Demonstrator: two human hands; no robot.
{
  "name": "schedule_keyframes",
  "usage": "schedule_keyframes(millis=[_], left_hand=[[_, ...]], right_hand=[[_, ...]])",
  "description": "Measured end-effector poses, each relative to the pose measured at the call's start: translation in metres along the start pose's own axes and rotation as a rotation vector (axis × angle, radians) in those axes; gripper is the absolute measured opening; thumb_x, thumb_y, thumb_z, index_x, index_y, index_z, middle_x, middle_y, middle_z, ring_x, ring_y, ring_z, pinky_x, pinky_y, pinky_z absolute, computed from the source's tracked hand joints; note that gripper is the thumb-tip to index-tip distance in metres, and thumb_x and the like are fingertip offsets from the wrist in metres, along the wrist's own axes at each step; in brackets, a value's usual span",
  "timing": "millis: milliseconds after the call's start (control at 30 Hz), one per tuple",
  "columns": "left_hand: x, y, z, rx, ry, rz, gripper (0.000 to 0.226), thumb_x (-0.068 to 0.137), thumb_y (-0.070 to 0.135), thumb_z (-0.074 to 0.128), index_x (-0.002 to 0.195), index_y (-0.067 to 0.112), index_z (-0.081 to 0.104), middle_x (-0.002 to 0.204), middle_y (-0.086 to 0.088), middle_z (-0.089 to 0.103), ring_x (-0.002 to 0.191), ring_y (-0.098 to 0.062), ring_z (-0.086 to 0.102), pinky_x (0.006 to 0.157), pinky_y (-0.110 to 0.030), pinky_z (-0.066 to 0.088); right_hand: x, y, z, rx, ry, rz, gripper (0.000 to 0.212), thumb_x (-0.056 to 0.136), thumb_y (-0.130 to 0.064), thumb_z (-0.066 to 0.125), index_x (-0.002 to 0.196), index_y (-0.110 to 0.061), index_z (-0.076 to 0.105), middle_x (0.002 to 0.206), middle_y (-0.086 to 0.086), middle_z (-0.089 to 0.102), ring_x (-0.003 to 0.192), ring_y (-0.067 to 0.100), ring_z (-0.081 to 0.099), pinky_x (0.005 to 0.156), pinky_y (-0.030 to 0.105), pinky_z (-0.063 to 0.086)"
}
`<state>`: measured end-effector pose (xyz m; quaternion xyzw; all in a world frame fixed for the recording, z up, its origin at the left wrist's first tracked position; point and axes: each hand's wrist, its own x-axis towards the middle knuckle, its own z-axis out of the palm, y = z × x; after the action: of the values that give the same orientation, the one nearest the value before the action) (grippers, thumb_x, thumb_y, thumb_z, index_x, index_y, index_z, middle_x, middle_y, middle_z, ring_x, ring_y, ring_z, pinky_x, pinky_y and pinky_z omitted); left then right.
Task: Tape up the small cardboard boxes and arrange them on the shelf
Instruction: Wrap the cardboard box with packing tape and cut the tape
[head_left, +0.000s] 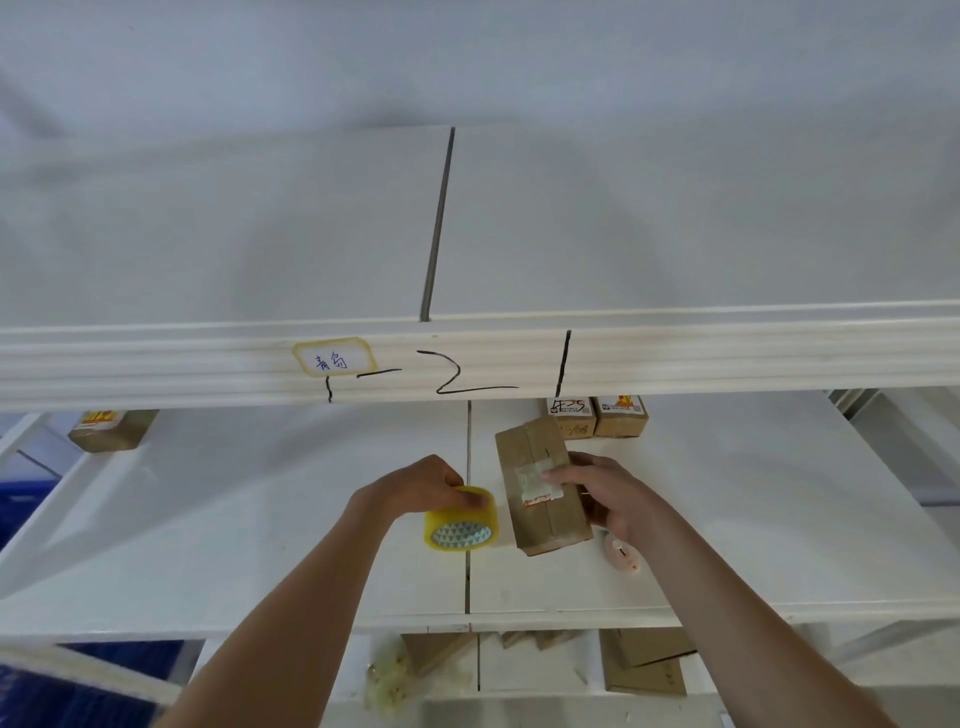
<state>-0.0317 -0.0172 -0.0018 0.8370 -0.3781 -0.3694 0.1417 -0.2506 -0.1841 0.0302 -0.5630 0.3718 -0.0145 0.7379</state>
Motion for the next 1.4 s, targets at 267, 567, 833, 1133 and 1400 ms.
schedule_keyframes(millis=[267,567,833,1133,1400], left_hand=[[-0.002,0.020,0.000,-0.015,0.016,0.020,0.037,0.085,0.059,0.070,0.074,0.024,0.068,0.071,0.006,0.060,0.067,-0.010,0.057,0.059,-0.020,0.040],[-0.006,0.024,-0.006,-0.021,0.061,0.057,0.033,0.084,0.056,0.073,0.085,0.023,0.071,0.078,0.006,0.064,0.075,-0.011,0.063,0.061,-0.020,0.045],[-0.002,0.014,-0.001,0.014,0.119,0.048,0.042,0.077,0.061,0.076,0.083,0.019,0.076,0.076,0.004,0.067,0.072,-0.012,0.065,0.061,-0.023,0.048],[0.002,0.020,0.003,0.124,0.143,0.068,0.033,0.075,0.058,0.075,0.072,0.026,0.068,0.075,0.005,0.068,0.068,-0.010,0.067,0.057,-0.020,0.048],[-0.003,0.012,0.009,0.107,0.092,0.063,0.046,0.081,0.063,0.069,0.083,0.018,0.073,0.078,0.002,0.068,0.067,-0.011,0.063,0.064,-0.023,0.050]], right_hand=[[-0.006,0.007,0.006,0.150,-0.099,-0.015,0.041,0.084,-0.026,0.078,0.123,-0.017,0.071,0.117,0.011,0.075,0.104,0.026,0.073,0.073,0.033,0.060],[-0.005,0.010,0.016,0.247,-0.115,-0.006,0.047,0.086,-0.031,0.077,0.129,-0.013,0.065,0.120,0.012,0.073,0.108,0.028,0.072,0.077,0.038,0.060],[0.003,0.015,0.035,0.088,0.046,0.031,0.036,0.101,-0.032,0.061,0.133,-0.016,0.056,0.117,0.007,0.073,0.109,0.026,0.069,0.091,0.044,0.058],[0.010,0.011,0.056,-0.408,0.211,0.043,0.111,0.059,-0.070,0.086,0.138,-0.020,0.025,0.123,-0.002,0.049,0.108,0.018,0.053,0.076,0.030,0.050],[0.018,0.018,0.056,-0.542,0.255,0.040,0.092,0.062,-0.052,0.089,0.134,-0.012,0.049,0.116,0.001,0.059,0.107,0.020,0.059,0.086,0.036,0.056]])
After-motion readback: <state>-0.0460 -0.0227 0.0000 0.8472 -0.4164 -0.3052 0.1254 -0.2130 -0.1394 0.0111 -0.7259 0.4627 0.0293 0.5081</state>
